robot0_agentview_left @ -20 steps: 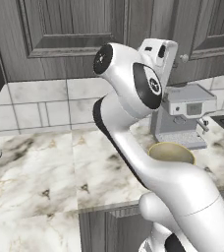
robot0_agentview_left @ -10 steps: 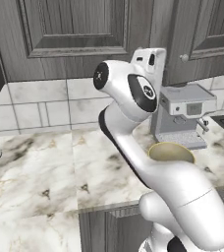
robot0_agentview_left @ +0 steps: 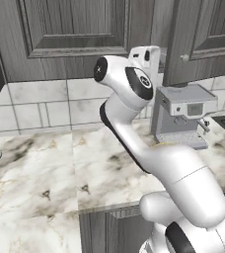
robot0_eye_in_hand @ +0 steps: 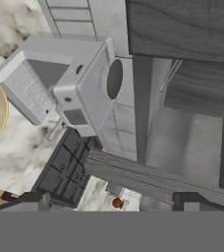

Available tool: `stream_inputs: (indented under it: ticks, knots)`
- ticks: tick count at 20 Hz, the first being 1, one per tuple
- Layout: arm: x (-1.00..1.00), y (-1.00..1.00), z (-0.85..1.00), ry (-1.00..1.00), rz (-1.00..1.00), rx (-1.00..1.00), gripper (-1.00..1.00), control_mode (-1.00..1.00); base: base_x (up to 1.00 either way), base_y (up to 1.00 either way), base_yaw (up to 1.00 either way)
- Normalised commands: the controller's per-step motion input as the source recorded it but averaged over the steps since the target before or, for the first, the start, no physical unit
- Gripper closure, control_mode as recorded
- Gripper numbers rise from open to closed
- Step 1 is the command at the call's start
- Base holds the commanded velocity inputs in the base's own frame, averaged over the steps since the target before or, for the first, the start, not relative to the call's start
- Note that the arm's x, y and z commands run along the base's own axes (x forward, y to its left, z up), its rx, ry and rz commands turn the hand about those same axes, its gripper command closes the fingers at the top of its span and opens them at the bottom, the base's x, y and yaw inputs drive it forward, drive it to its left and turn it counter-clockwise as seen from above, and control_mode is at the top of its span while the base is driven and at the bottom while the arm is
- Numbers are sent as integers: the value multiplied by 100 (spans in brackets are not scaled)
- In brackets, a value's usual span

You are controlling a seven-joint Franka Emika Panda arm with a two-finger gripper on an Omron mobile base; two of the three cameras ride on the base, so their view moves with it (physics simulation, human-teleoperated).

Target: Open the cabinet and setup a tea strainer by placing it in the bowl upright.

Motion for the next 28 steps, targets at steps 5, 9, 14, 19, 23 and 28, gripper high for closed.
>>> stream_inputs:
  ticks: [5, 9, 14, 19, 23, 28]
  knots:
    - [44, -20, 0, 13, 0, 0, -100, -100, 0, 0, 0]
    - [35, -4, 0, 7, 0, 0, -100, -100, 0, 0, 0]
    - [18, -2, -1, 8, 0, 0, -100, -100, 0, 0, 0]
    - [15, -11, -4, 12, -3, 0, -100, -100, 0, 0, 0]
    - [19, -27, -2, 11, -5, 0, -100, -100, 0, 0, 0]
    - [-3, -44, -1, 5, -12, 0, -100, -100, 0, 0, 0]
